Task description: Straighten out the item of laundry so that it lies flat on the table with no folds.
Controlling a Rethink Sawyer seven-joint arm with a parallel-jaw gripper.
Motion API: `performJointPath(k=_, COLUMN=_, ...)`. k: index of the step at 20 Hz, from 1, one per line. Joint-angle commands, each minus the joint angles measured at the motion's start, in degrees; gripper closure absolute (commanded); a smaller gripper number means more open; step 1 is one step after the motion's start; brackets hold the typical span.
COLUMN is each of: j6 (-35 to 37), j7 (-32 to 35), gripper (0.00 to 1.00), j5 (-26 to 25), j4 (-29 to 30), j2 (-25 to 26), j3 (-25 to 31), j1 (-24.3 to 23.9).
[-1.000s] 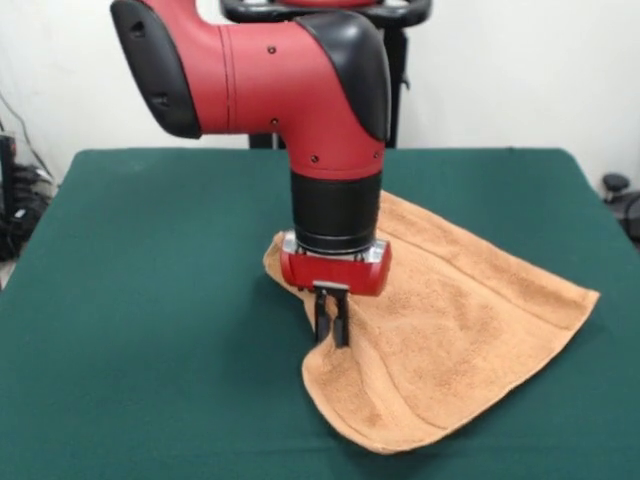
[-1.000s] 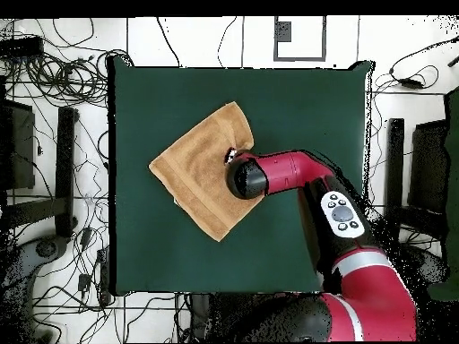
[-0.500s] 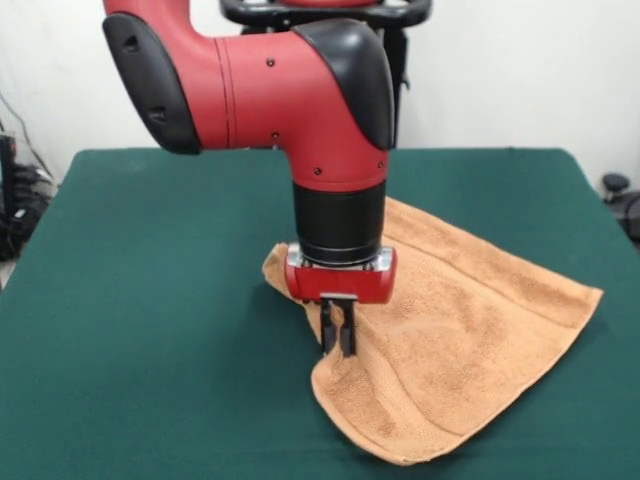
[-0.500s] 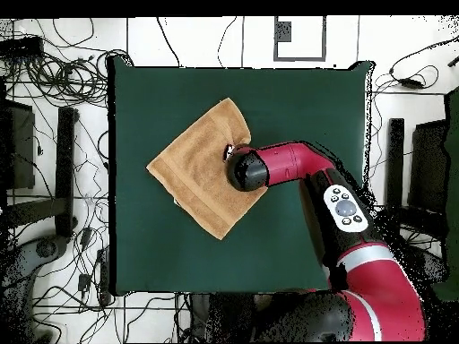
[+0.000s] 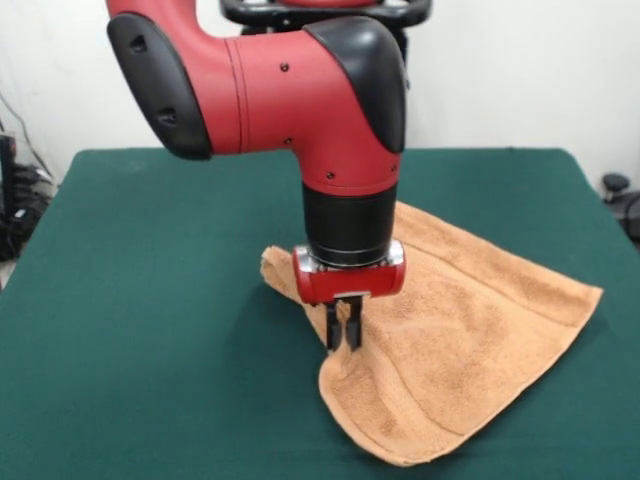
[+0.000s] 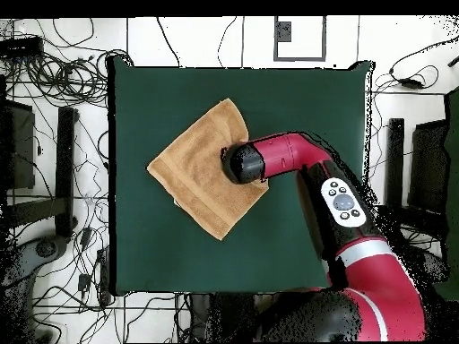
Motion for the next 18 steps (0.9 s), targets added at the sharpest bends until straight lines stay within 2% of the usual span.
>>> performJointPath(k=1, j6=7.48, j7=-31.24, gripper=1.00, j5=-2.92, j4=0.75, j2=2.46, j3=8.99, j1=0.35)
performJointPath(k=18, j6=6.93, j7=-35.21, gripper=1.00, j5=-2.33, j4=-5.08, j2=5.52, j3=7.85, j1=3.01)
